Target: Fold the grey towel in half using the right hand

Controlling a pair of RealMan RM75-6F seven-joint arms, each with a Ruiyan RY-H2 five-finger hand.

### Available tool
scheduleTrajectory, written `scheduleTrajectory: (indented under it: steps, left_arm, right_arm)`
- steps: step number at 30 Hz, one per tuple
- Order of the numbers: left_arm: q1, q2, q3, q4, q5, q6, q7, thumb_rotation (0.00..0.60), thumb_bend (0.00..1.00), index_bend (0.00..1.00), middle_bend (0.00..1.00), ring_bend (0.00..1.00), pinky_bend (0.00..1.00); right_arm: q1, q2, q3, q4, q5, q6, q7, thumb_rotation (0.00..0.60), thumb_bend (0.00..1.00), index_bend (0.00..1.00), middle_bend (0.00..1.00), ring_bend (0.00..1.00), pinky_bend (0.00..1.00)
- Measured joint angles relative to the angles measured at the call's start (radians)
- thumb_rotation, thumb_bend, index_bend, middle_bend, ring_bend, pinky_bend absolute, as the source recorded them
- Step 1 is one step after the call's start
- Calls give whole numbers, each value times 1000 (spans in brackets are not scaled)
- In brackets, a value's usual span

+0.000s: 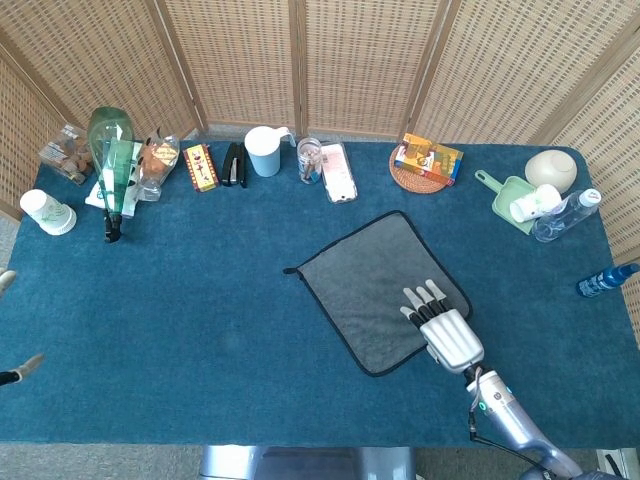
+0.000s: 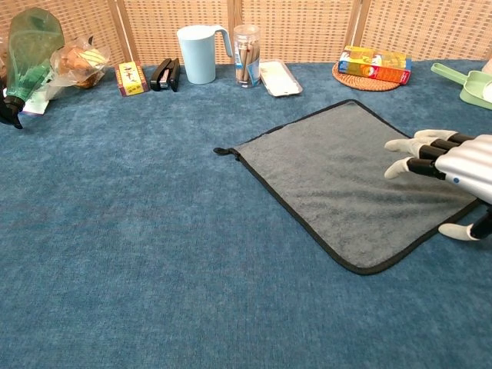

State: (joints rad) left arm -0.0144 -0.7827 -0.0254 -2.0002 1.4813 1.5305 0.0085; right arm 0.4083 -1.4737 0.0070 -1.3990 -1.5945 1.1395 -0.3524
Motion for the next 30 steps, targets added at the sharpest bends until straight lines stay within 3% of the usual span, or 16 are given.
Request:
scheduleTrajectory:
  steps: [18, 30]
  left_arm:
    - [4, 3, 3, 1, 1, 1, -6, 600, 80, 0, 0, 0, 0]
    - [2, 0, 3, -2, -3, -4, 4, 600, 80, 0, 0, 0, 0]
  right_arm:
    - [12, -31, 3, 33, 24, -1, 24, 600, 248, 223, 0, 0, 0]
    - [24, -53, 0, 51, 28, -5, 61, 600, 384, 358, 0, 0, 0]
